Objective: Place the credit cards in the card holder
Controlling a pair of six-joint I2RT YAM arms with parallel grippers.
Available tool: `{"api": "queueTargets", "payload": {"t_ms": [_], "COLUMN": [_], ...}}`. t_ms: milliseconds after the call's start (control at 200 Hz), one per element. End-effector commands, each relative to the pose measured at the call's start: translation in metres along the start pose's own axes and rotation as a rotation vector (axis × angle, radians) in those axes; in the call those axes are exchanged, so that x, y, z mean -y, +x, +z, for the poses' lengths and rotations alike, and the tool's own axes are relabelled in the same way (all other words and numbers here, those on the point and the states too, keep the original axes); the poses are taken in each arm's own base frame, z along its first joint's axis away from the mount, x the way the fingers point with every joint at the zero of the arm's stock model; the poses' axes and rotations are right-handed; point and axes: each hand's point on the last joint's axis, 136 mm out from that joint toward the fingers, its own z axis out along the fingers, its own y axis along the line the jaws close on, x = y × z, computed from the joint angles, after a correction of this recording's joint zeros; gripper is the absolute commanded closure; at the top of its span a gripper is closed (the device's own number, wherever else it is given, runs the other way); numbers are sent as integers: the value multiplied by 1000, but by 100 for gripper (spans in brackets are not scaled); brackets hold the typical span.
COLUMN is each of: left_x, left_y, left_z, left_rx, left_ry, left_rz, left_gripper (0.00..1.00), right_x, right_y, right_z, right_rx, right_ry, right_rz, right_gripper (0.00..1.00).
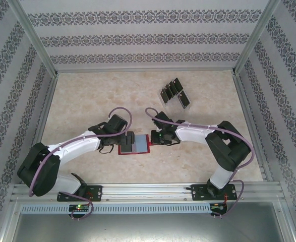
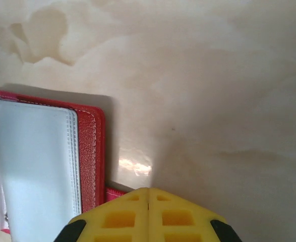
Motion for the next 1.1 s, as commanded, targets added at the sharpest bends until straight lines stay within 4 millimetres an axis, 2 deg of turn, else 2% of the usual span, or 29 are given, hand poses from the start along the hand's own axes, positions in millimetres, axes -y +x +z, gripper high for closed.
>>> {"api": "queueTargets", "payload": {"t_ms": [0, 90, 235, 335, 440, 670, 904, 1094], "left_x": [-4, -6, -15, -17, -17, -21, -31, -36], "left_y": [3, 7, 15, 20, 25, 42, 52, 57], "left_z": [-4, -4, 0, 3, 7, 15, 19, 21], "left_rx": [-3, -9, -30, -42, -55, -107, -136, -148], "left_ry": [5, 0, -33, -38, -30, -41, -84, -105], "left_rz": [1, 2, 14, 21, 24, 35, 36, 42], "left_gripper": [0, 0, 0, 0, 0, 0, 0, 0], "right_x": [26, 27, 8, -7, -22, -42, -43, -47], "right_y": [8, 3, -10, -18, -23, -31, -37, -33], "right_z": [-7, -15, -36, -49, -54, -41, -19, -5], "right_rx": [-9, 4, 51, 74, 72, 55, 30, 4], "right_ry": [76, 71, 14, -22, -50, -43, -3, 9], "right_rz": [-5, -3, -34, -59, -98, -202, -252, -274], "right_gripper": [100, 100, 100, 86, 73, 57, 56, 56]}}
